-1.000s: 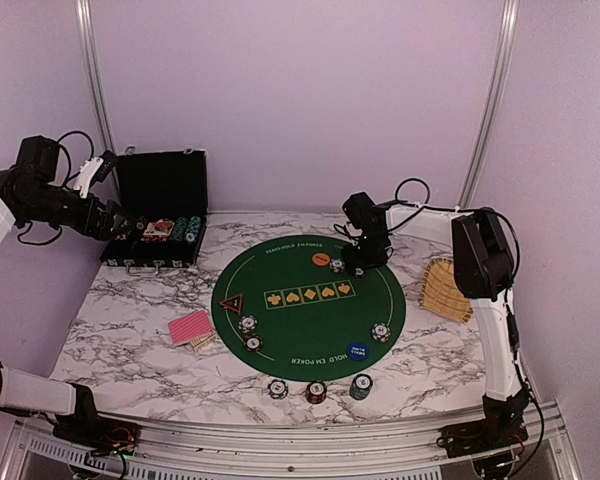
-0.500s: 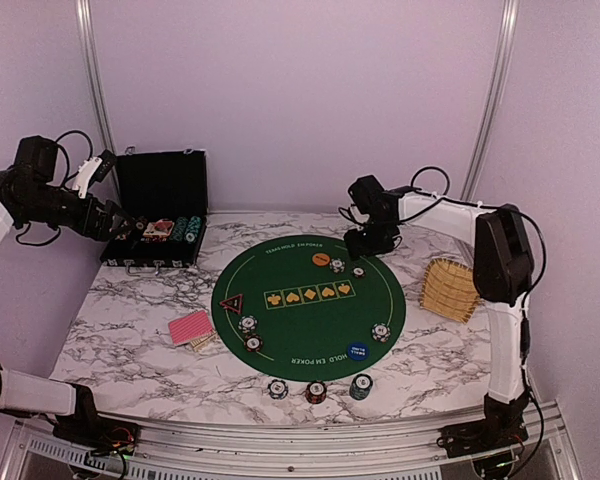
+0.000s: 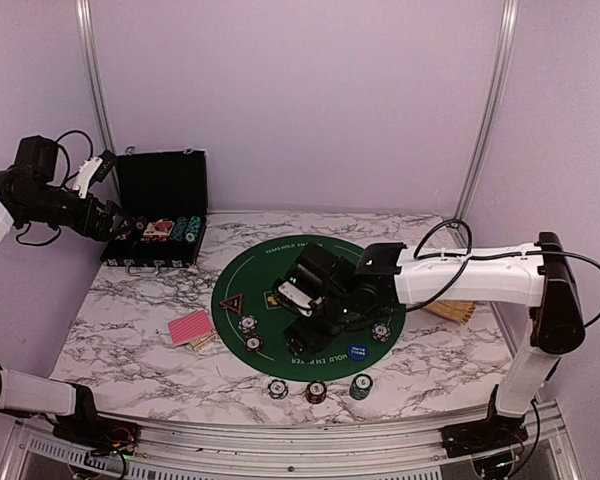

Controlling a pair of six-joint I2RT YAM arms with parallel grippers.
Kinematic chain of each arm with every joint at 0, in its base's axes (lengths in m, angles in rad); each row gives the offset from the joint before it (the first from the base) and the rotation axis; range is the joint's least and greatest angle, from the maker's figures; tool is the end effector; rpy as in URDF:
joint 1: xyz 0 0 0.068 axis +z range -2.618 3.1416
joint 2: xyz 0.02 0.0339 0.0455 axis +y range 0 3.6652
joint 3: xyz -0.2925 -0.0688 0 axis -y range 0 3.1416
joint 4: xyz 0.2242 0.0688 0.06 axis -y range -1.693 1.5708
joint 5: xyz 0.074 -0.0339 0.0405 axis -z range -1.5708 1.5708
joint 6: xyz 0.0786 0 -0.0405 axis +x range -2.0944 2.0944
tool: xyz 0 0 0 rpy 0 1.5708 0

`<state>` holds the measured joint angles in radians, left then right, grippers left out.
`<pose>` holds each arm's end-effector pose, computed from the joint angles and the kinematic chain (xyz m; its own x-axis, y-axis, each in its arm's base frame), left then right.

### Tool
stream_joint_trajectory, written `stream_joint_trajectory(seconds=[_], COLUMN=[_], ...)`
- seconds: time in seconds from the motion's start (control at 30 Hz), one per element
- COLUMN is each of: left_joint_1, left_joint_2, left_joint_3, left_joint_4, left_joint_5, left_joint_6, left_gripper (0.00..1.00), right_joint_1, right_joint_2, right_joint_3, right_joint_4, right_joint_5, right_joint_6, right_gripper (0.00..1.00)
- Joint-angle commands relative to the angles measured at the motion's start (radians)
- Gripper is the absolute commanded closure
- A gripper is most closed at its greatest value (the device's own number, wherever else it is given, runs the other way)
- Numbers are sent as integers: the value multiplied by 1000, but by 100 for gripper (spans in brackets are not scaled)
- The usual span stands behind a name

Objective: Distribute texas hold em gaming equipment
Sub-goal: Pick up the pile of poker chips from the pile of poker chips.

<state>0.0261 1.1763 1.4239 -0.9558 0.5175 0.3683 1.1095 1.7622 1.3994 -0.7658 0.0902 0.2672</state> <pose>0.2193 -0.0332 0.4041 -0.4796 0.3005 -0.8245 0.5634 0.8258 -0.0268 0.1718 0.3297 0.2396 -0.6190 -0.6545 -0.4342 -0.7374 0.6746 0.0345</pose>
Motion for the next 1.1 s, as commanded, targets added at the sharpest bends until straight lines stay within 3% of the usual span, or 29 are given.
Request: stream_joint_trajectory(seconds=[0.0, 0.4, 1.07], left_joint_1=[-3, -5, -5], left_joint_2=[5, -3, 6], left_joint_3=[22, 25, 24], left_joint_4=[-24, -26, -26], left_joint_5=[31, 24, 23], left_joint_6=[10, 5, 10], left_gripper=[1, 1, 1], right_joint_1=[100, 165, 108], right_joint_2=[-42, 16, 57], right_joint_3=[-75, -128, -154], right_joint_4=[9, 14, 51], right_joint_5=[-78, -77, -118], right_joint_6=[92, 96, 70], right_gripper=[9, 8, 21])
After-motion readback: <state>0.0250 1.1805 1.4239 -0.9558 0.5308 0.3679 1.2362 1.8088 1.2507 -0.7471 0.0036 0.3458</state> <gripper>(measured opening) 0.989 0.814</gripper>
